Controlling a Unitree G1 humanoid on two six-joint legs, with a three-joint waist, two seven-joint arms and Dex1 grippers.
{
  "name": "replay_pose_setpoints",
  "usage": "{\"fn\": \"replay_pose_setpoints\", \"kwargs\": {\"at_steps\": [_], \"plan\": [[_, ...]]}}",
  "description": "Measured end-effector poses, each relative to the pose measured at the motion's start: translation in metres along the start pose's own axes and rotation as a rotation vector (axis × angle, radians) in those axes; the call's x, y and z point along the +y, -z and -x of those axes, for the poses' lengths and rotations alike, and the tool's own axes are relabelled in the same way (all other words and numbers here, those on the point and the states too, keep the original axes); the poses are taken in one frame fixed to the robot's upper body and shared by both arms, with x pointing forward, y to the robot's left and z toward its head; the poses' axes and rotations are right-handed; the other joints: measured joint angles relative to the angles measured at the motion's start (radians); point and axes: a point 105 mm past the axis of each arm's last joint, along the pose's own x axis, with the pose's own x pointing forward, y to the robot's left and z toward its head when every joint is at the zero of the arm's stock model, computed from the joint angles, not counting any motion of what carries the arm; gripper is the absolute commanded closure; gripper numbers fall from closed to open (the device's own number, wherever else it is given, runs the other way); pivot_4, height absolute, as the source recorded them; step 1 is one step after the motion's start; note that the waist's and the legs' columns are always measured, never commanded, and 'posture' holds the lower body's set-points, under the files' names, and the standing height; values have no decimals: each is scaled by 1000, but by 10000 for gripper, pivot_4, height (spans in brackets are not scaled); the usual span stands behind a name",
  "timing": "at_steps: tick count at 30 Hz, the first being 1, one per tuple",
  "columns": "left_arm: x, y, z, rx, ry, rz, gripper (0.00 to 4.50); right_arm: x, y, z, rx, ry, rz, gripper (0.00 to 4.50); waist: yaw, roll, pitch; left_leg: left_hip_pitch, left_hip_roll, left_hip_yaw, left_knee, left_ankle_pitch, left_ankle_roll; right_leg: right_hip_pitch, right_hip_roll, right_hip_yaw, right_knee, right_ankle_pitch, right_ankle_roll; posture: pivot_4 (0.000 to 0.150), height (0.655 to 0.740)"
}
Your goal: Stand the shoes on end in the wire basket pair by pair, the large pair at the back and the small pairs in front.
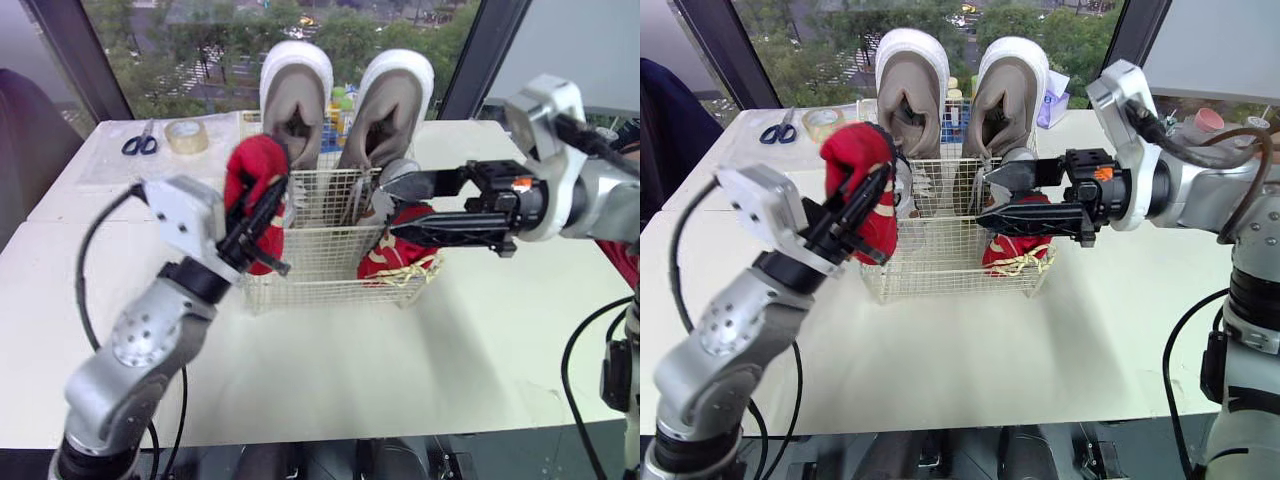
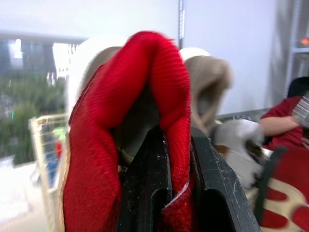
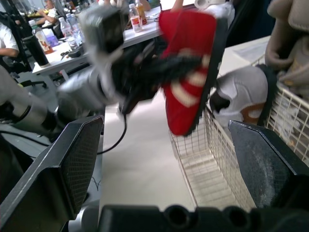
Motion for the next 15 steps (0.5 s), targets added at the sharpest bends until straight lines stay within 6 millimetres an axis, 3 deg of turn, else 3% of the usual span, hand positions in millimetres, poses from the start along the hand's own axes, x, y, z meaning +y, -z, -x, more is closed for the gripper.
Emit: {"fn": "replay_pose_setpoints", "kwargs": {"at_steps": [3,7,15], "plan": [[-2,7,7,-38,-33,-59,44571,2,-4,-2,5,3,-5,0,-2,8,-7,1,1,0,0,-1,1,0,0,0,0,0,0,1500,7400],[-8,15,8,-36,-7,-7,44571,2,-6,-2,8,17,-6,0,-4,17,-14,1,2,0,0,-1,1,-2,1,0,0,-1,0,1500,7400],[-8,5,-6,-39,-25,82,44571,1,-10,-3,13,27,-16,0,1,16,-13,-1,1,-1,2,-1,2,-1,1,-1,0,-1,1,1500,7400]]}}
